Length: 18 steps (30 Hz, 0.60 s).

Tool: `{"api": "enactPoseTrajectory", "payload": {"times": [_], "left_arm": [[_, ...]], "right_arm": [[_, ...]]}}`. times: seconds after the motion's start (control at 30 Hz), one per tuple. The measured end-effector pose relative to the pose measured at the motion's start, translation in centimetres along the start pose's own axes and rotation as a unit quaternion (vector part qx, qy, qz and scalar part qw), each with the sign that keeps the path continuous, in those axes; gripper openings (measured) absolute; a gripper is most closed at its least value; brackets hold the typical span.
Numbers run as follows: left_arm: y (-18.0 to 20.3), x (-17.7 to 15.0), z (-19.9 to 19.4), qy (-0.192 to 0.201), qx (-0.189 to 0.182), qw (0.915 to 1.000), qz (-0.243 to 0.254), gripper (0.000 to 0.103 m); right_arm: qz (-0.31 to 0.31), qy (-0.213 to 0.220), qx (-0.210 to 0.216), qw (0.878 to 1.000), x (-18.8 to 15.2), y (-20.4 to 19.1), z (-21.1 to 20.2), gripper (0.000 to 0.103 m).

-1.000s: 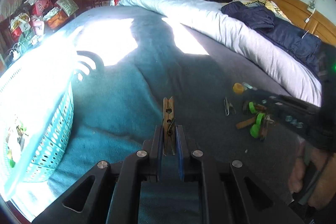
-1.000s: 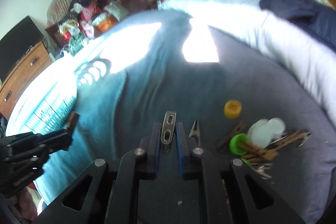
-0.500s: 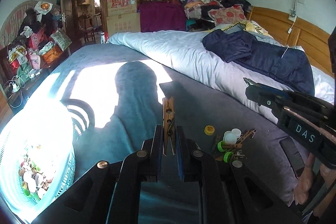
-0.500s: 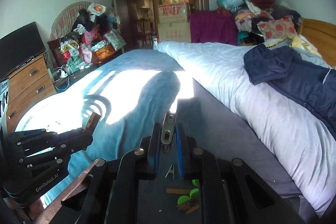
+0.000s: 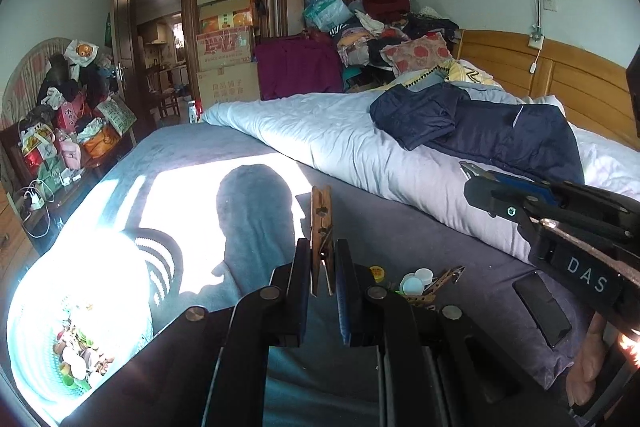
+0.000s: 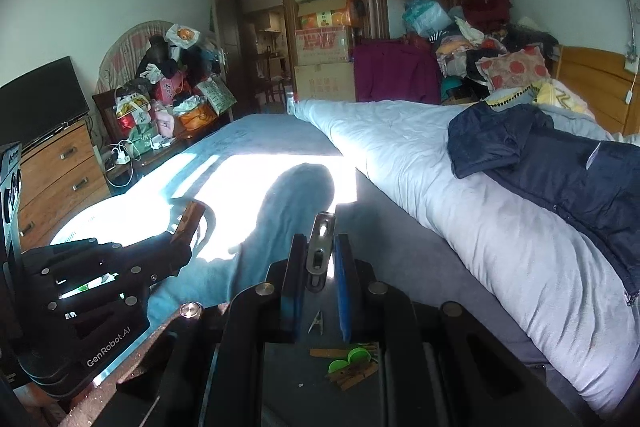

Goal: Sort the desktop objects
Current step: 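Lift the held clothespin and clip and carry them over the basket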

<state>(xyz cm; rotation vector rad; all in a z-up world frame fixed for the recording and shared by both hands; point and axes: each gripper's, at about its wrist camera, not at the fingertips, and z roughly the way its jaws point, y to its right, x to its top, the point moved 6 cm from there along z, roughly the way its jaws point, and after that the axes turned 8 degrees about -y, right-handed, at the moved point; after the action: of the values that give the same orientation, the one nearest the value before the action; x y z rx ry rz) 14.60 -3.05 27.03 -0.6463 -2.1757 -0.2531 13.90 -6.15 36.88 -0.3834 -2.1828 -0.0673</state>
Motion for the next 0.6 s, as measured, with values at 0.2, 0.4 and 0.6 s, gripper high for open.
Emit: {"api": "enactPoseTrajectory", "payload": {"times": [0.2, 0.4, 0.6], "left_arm": [[-1.0, 0.8, -2.8, 0.02, 0.015, 0.9997, -0.008, 0.012], [-4.4, 0.8, -5.0, 0.036, 0.05, 0.9977, -0.028, 0.012], [-9.2, -0.1, -6.4, 0.03, 0.079, 0.9945, -0.061, 0.013]], "right_arm": [[-0.025, 0.017, 0.01, 0.999, 0.9, -2.4, -2.5, 0.014], [-0.048, 0.031, 0.028, 0.998, 2.5, -5.5, -3.6, 0.014], [-0.074, 0.029, 0.067, 0.995, 4.0, -9.8, -3.3, 0.014]]}}
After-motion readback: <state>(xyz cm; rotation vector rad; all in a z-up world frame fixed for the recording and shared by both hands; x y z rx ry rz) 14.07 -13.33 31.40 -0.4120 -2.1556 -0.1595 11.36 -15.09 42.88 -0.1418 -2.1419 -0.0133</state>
